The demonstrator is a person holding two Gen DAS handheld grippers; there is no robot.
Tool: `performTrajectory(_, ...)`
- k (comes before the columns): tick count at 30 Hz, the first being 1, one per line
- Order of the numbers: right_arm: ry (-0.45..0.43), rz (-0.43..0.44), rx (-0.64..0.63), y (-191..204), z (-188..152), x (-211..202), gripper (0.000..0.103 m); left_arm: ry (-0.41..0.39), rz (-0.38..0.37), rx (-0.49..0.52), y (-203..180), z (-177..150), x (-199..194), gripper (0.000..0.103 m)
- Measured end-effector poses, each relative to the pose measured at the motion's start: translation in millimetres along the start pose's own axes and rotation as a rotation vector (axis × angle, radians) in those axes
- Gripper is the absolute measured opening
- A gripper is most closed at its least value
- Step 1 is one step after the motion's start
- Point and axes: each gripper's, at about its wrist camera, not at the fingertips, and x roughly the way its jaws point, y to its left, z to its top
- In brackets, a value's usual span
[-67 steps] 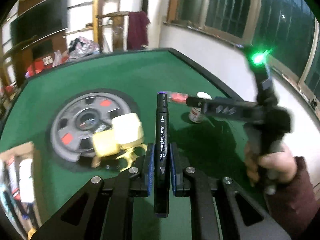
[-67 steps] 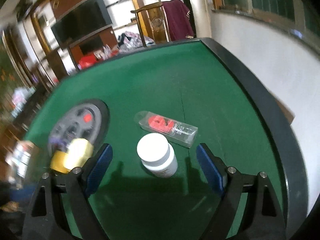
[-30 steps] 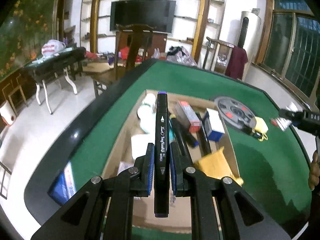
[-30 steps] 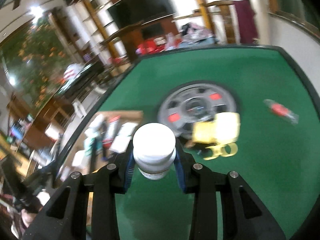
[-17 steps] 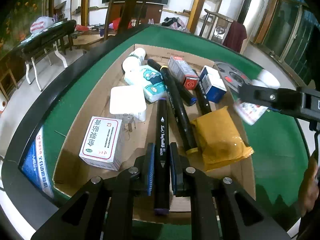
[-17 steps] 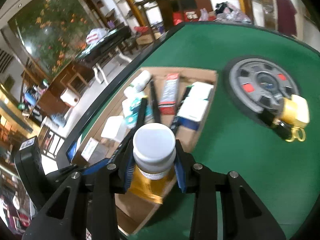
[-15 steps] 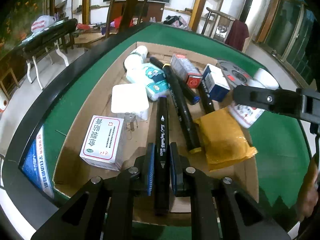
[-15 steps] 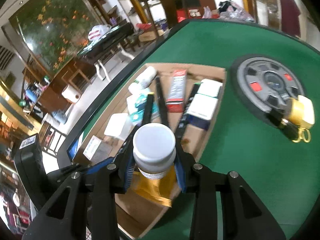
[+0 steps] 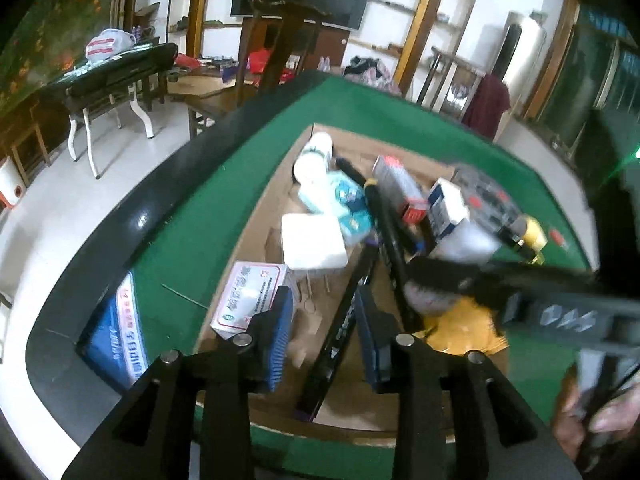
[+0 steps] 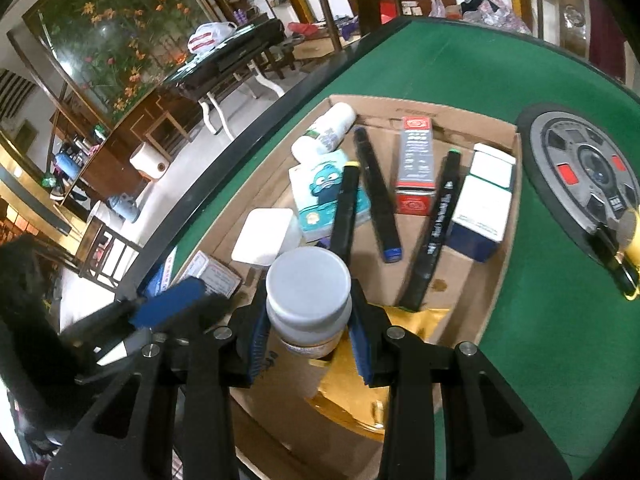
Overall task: Organize objects
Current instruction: 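Lower the marker and pill bottle into the tray and open both tools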
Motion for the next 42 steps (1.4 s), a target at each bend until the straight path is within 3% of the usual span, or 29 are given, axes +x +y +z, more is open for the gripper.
performTrajectory(2, 0.012, 0.003, -0.012, 5.8, -0.7, 5.2, 0.034, -0.026, -0.001, -0.009, 3.4, 2.7, -7.3, 0.028)
performTrajectory(5, 0.033, 0.006, -0.037, 15.5, -5.3, 13.3, 0.034, -0.07, 0.03, -0.031, 9.9, 6.8, -16.9, 0.043)
performTrajectory(11, 0.055, -0.044, -0.129, 37.4, -18.9, 25.1, 0.034, -0.114, 0.062, -0.098, 29.7, 12.9, -24.1, 0.052)
performTrajectory(23, 0.098, -0.021, -0.154, 42.1, -29.6, 27.8, 0.035, -0.116, 0.14, -0.089, 28.9, 12.0, -21.4, 0.055)
performTrajectory(25, 0.107, -0.01, -0.138, 40.6, -31.0, 25.9, 0.037, -0.121, 0.153, -0.073, 25.4, 11.4, -23.1, 0.056)
performTrajectory(27, 0.108, -0.001, -0.13, 39.3, -32.7, 21.9, 0.045, -0.125, 0.162, -0.06, 21.6, 11.3, -24.3, 0.056)
performTrajectory(35, 0.057, -0.006, -0.108, 34.5, -40.2, -1.2, 0.047, -0.156, 0.209, 0.0, 3.1, 9.7, -32.8, 0.057)
performTrajectory(42, -0.012, -0.009, -0.053, 19.1, -42.9, -28.3, 0.053, -0.21, 0.299, 0.087, -23.5, 5.1, -42.6, 0.057)
